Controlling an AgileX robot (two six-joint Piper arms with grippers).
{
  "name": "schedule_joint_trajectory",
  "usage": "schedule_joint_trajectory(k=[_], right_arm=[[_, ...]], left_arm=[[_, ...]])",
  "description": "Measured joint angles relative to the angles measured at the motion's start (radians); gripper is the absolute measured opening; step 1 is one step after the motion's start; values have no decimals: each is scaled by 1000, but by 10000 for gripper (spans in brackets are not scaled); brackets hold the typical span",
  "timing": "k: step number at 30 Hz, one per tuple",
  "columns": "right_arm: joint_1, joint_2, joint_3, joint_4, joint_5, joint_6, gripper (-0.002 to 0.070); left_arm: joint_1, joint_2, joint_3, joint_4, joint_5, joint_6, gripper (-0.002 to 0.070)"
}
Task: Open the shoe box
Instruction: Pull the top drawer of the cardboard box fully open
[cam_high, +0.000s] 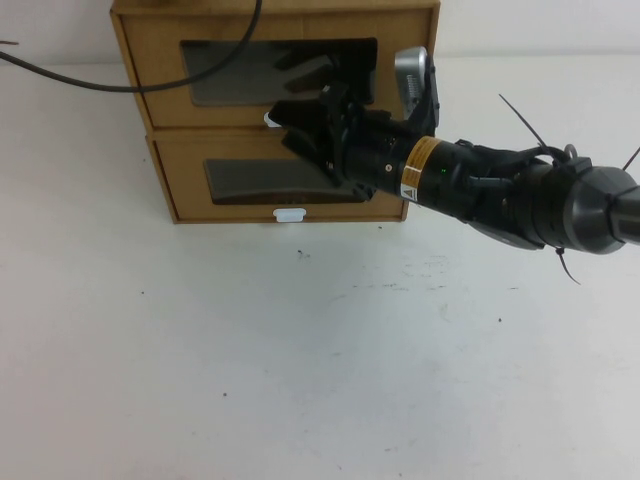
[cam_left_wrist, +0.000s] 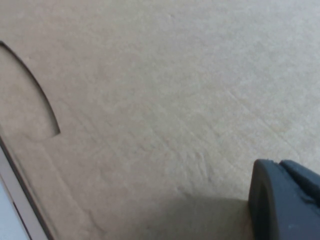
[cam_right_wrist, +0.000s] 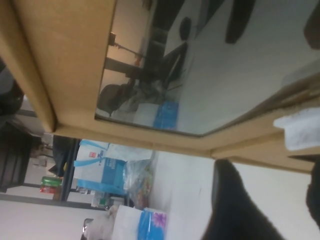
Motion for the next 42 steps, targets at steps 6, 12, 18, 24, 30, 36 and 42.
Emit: schedule_joint_trajectory(k=[6,12,18,24,30,36,42], right_arm=[[0,0,-2,-5,33,0,300],[0,0,-2,-5,70,0,300],[0,0,-2,22,97,0,300],[0,0,-13,33,101,0,269],[17,33,-51,33,101,0,251],[34,70,-82,38,105,0,249],[34,72,-86,66,108,0,249]], left_arm=[[-1,0,0,1,0,0,-4],[-1,0,0,4,0,0,-4],[-1,0,0,4,0,0,-4],[-1,0,0,4,0,0,-4],[-1,2,0,2,0,0,-4],[-1,4,0,0,0,0,-4],[-1,6,-2,0,0,0,-4]])
